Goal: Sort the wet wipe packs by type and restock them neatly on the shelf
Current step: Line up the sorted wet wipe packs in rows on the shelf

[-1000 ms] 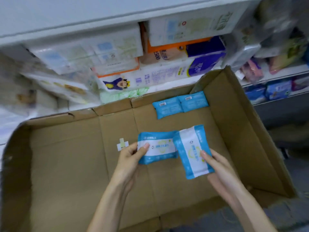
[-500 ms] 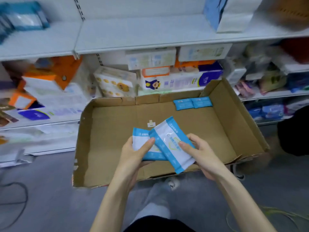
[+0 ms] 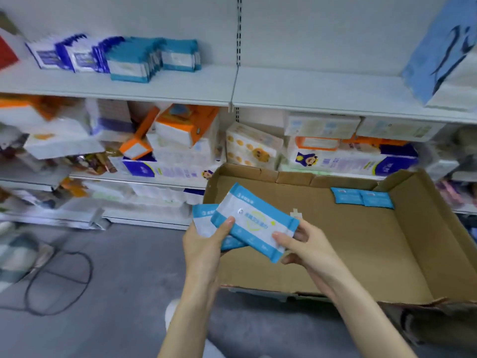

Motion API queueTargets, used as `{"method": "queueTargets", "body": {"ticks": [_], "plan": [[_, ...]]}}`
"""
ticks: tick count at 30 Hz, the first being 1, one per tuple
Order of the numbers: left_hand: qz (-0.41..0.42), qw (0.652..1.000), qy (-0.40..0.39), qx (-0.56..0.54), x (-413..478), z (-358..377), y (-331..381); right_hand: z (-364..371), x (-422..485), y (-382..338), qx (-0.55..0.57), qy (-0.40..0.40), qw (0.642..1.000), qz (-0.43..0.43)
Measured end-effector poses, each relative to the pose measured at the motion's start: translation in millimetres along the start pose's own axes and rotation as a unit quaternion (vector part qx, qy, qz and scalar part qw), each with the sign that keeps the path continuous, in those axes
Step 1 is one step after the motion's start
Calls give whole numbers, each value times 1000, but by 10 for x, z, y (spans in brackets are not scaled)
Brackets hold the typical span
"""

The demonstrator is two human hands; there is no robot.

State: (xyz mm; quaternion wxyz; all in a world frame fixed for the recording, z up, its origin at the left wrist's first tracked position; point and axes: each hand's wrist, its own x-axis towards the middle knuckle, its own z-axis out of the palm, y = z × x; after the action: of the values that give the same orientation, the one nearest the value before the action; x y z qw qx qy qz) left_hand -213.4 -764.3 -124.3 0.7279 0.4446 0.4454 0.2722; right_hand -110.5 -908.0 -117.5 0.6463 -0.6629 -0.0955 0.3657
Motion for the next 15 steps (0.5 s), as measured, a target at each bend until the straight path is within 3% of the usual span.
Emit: {"method": "queueTargets", "body": {"ticks": [10,15], "plan": [[51,999,7,-14,1307,-1408,1172,2173,909,-190,20,19,999,-43],[52,998,-20,-3,1799,-1860,1674,2830,1168,-420,2,10,998,-68]]}}
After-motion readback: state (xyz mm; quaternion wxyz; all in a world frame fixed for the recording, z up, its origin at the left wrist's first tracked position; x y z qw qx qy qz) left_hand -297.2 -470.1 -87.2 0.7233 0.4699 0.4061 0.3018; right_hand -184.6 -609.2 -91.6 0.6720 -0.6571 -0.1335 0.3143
